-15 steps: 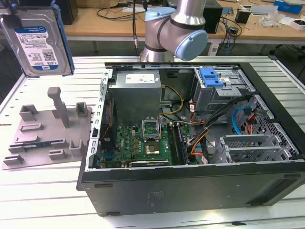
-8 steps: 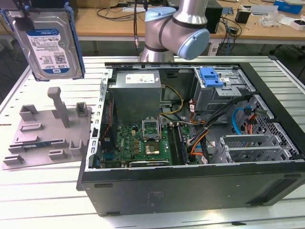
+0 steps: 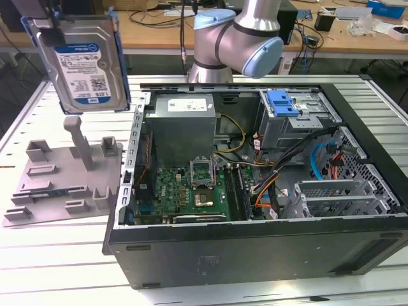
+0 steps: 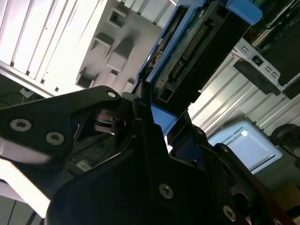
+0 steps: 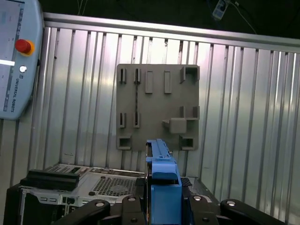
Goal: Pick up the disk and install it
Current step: 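Pick up the disk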
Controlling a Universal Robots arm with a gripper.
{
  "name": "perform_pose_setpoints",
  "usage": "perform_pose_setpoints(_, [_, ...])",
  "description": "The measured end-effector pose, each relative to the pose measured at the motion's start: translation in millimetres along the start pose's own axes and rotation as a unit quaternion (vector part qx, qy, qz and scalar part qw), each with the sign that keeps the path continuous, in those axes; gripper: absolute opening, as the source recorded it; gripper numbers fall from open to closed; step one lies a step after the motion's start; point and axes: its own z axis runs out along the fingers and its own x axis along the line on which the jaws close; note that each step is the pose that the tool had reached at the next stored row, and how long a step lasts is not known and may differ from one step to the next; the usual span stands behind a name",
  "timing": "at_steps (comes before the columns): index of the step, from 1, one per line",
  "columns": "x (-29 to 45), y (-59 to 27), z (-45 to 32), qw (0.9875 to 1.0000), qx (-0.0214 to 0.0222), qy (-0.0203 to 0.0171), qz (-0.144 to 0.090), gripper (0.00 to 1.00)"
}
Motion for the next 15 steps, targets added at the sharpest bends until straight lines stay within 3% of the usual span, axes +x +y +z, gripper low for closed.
perform_pose_setpoints(4, [12.1, -15.5, -1.7, 1.0000, -0.0001, 0.0001, 0.000, 0.37])
perform_pose_setpoints(6, [21.4, -27.7, -2.6, 1.0000, -0.0001, 0.0001, 0.000, 0.37])
perform_pose_setpoints(15, [45.2, -62.6, -3.7, 1.0000, -0.0001, 0.0000, 0.000, 0.37])
